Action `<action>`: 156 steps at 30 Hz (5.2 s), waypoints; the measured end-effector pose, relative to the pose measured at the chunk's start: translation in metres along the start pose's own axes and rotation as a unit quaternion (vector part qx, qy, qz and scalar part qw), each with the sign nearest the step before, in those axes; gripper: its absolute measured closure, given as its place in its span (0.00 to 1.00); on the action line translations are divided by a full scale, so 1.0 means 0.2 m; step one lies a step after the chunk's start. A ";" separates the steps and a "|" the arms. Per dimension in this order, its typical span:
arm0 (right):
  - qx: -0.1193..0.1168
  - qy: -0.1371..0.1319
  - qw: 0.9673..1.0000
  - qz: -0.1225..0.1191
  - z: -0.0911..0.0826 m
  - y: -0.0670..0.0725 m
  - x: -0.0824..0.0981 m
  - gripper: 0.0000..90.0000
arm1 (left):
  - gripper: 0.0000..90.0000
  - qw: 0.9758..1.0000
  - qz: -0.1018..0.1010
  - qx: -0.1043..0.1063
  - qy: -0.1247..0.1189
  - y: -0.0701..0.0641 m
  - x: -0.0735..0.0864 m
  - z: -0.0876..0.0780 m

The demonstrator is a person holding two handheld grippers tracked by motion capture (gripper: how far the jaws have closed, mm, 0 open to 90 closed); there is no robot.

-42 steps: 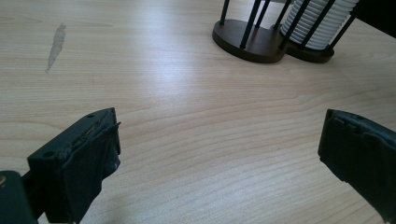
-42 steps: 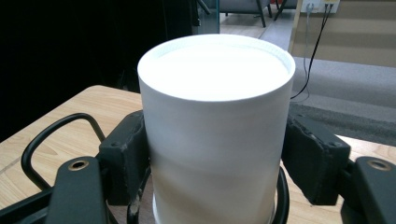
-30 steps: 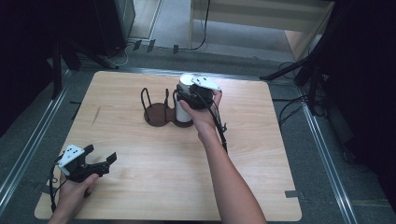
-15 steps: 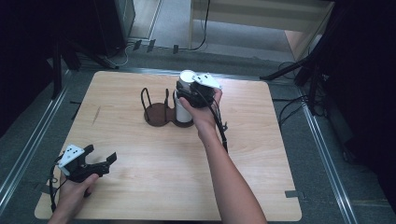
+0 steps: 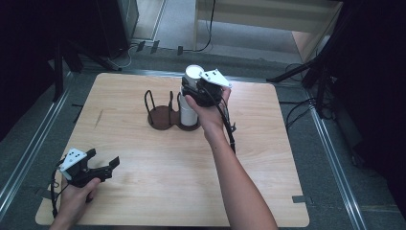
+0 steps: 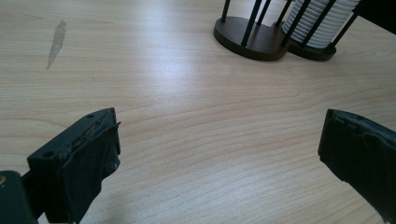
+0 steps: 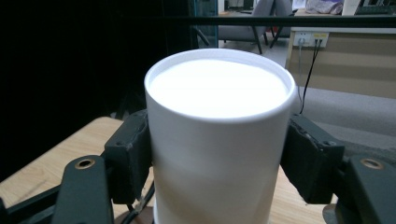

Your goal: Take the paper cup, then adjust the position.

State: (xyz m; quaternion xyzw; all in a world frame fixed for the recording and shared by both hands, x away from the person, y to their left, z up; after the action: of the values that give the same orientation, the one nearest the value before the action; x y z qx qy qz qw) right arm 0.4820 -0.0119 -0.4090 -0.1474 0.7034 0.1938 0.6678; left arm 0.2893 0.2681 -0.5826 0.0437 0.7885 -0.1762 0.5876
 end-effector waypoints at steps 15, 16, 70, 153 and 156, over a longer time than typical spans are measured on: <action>0.004 -0.027 1.000 -0.002 -0.07 0.00 -0.15 0.35 | 0.00 1.000 0.005 0.013 0.002 -0.01 0.00 -0.01; 0.004 -0.028 1.000 -0.001 -0.08 -0.01 -0.16 0.35 | 0.00 1.000 0.006 0.013 0.002 -0.01 0.00 -0.01; 0.037 0.002 0.999 -0.003 -0.70 -0.23 0.08 0.35 | 0.00 0.999 -0.004 0.041 0.001 -0.19 -0.14 -0.02; -0.053 0.048 0.997 0.038 -0.99 0.16 0.35 0.32 | 0.25 0.941 0.178 0.287 -0.034 -1.28 -0.03 0.34; -0.052 0.049 0.996 0.045 -0.99 0.16 0.35 0.30 | 0.25 0.941 0.178 0.286 -0.036 -1.28 -0.03 0.34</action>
State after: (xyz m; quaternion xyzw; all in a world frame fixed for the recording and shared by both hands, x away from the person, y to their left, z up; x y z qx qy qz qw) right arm 0.2884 -0.0732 -0.4707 -0.1594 0.7301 0.2519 0.6149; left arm 0.2831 0.0071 -0.5349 0.3429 0.6630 -0.2883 0.5998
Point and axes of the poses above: each handheld gripper's, and its own axes: z roughly forward along the jaws, x roughly out of its underside, y roughly to its left, the point moved 8 cm from there along z, roughly forward along the jaws, and after that the axes turned 11 degrees about -y, right-handed, at the moved point
